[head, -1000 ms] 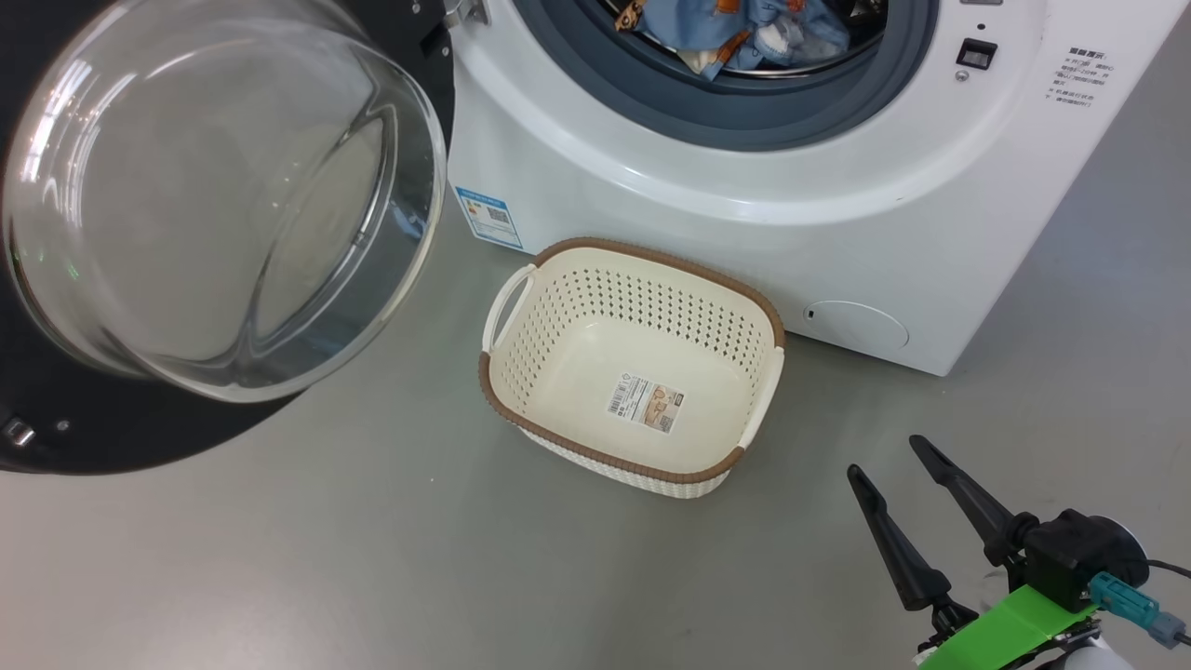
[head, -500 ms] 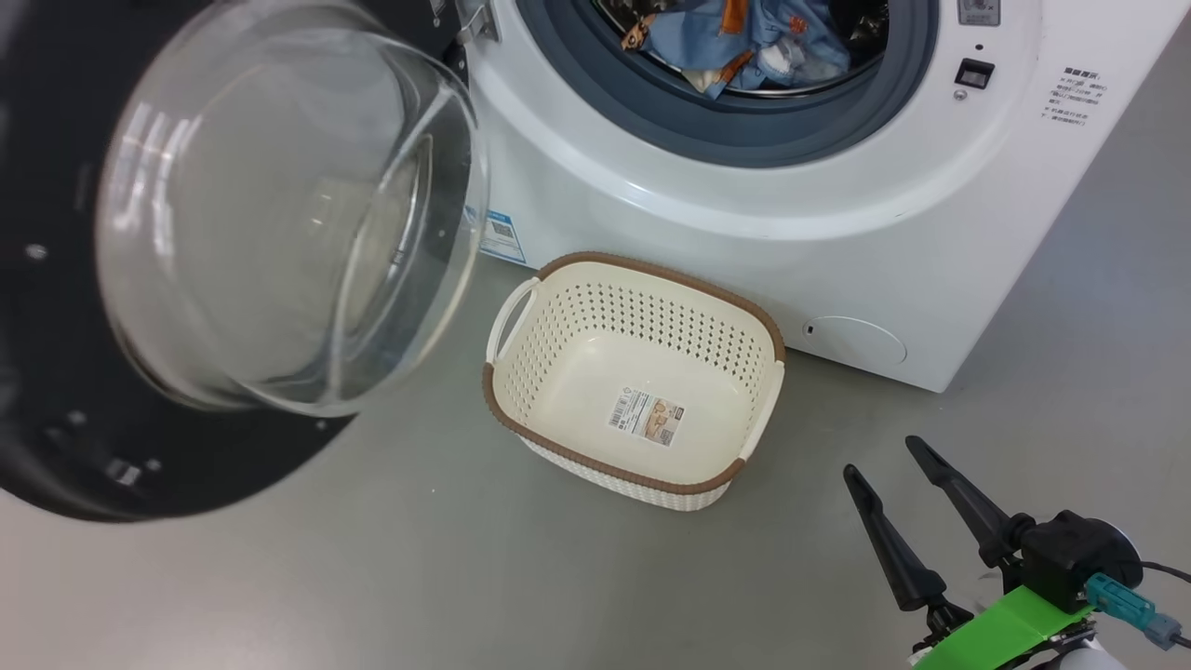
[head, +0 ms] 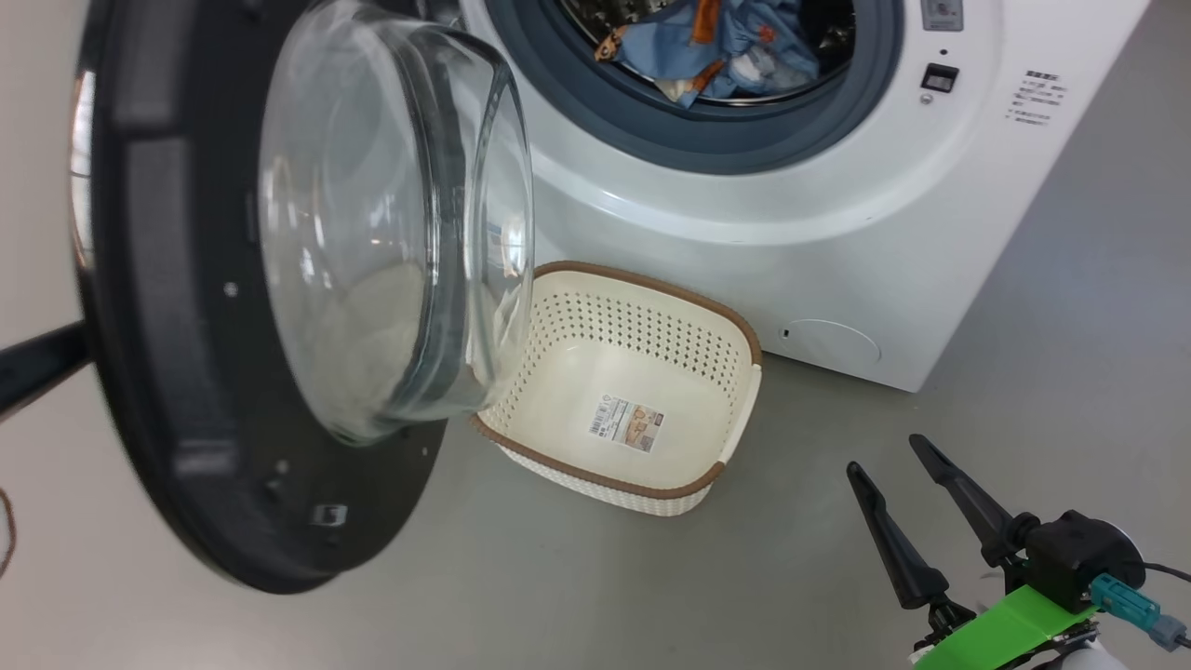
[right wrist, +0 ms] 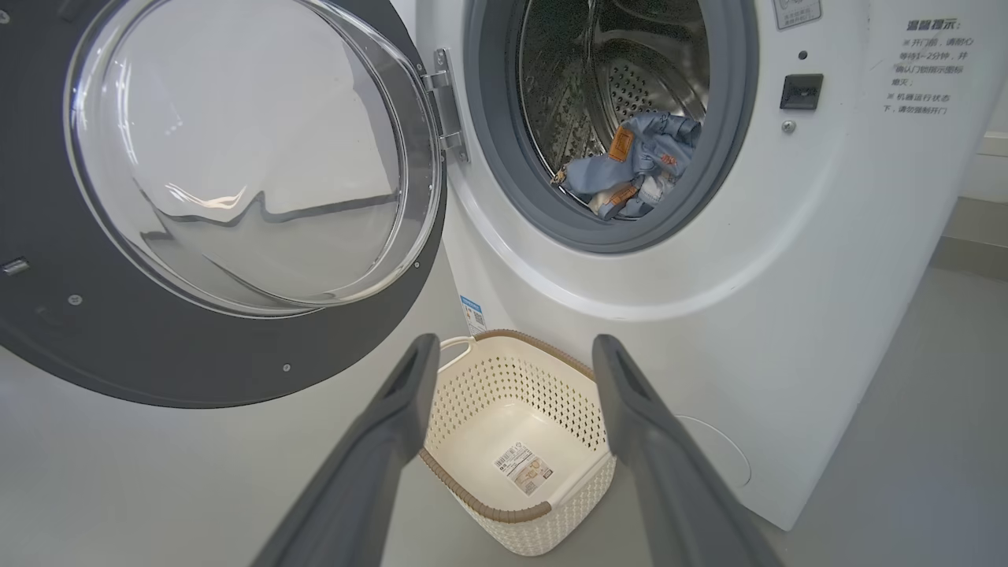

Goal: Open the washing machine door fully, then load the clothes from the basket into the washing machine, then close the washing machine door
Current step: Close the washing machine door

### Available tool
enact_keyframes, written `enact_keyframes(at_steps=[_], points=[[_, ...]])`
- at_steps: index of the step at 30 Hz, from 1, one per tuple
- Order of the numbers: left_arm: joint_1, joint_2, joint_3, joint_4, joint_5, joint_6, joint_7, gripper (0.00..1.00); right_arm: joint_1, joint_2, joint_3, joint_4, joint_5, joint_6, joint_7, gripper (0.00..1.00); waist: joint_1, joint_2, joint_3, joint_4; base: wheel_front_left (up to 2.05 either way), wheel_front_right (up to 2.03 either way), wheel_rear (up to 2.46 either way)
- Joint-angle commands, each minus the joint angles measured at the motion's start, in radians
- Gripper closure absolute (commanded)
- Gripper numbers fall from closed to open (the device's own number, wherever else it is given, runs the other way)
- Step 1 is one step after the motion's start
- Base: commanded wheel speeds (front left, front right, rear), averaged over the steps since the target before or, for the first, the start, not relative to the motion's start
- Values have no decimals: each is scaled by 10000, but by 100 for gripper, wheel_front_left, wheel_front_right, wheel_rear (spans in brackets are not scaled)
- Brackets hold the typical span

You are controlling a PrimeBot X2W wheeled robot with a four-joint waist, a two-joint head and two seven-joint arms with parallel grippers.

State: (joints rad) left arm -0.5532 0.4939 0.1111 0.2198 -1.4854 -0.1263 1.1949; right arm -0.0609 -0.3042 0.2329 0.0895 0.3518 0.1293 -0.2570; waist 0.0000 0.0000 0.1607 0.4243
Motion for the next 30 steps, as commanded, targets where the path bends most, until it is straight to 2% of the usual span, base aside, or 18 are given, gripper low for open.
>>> enact_keyframes(at_steps=[1,9,21,30], points=[[-87,318,252,-849,-306,-43,183,100,-9,24,96,-267,-55,14,-48,0,0,0,19,-219,0,0,0],[-288,-241,-136,-1693,-753,-43,389,100,-102,176,-36,-315,-95,14,-48,0,0,0,180,-792,0,0,0],[-1361,-1265,-1118,-2006,-277,-44,-171,100,-377,436,-293,-410,-170,14,-48,0,0,0,667,-2038,0,0,0],[-2460,-1802,-1531,-1470,375,-44,-1106,100,-667,764,-398,-476,-230,14,-48,0,0,0,1119,-3062,0,0,0]])
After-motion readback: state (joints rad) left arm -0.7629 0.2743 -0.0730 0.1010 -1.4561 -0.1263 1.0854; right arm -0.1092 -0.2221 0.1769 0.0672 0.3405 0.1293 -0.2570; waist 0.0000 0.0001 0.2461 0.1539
